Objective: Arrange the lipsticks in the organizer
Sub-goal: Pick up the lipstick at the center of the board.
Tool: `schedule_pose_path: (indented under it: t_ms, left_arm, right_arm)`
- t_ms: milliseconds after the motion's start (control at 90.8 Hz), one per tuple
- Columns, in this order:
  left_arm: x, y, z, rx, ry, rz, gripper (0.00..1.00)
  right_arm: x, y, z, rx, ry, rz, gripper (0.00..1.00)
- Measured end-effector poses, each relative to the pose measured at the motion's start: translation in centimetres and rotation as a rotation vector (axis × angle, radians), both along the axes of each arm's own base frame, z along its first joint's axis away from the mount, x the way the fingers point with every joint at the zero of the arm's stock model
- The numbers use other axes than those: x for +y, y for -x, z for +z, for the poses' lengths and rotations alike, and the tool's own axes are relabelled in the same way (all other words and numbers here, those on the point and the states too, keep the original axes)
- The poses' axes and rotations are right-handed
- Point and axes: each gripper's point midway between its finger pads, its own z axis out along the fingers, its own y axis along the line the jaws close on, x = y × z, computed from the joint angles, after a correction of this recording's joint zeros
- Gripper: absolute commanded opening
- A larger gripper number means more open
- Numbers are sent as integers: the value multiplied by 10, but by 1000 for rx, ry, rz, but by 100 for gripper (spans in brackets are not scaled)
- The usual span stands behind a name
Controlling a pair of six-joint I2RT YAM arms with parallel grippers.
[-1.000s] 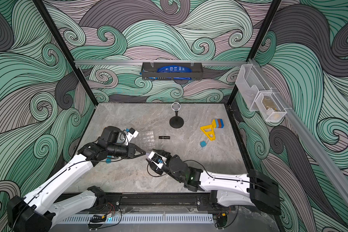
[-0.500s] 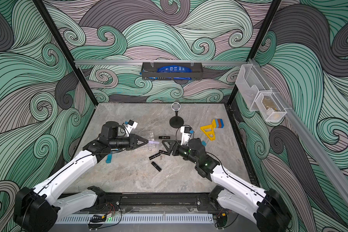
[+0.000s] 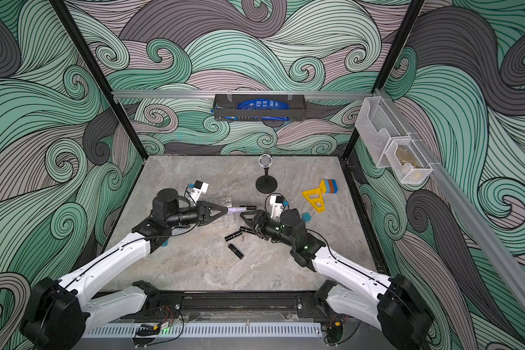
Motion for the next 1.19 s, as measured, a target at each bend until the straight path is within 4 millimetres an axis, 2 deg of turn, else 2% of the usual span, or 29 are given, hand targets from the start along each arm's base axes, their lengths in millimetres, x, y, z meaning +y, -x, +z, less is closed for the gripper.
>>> schedule_pose_path:
  t_ms: [352,693,837,1046,1189]
  left_arm:
    - [-14,12,6,-79,36,-51,9]
    - [-21,19,-6,-158,13,-66,10]
    - [-21,18,-6,-188,9,-52,15]
    - [-21,18,-11,-193,0,-47,25]
    - [-20,17,-13,-197,-11,-40,53]
  right_arm:
    - [-2,-10,7,70,-67,-63,51]
    - [2,-18,6,147,-121,-99,29]
    - [1,-21,8,157,-137,-118,21]
    - [0,-26,9,152,-140,-138,10]
    - [3,-27,10,123,-118,-129,7]
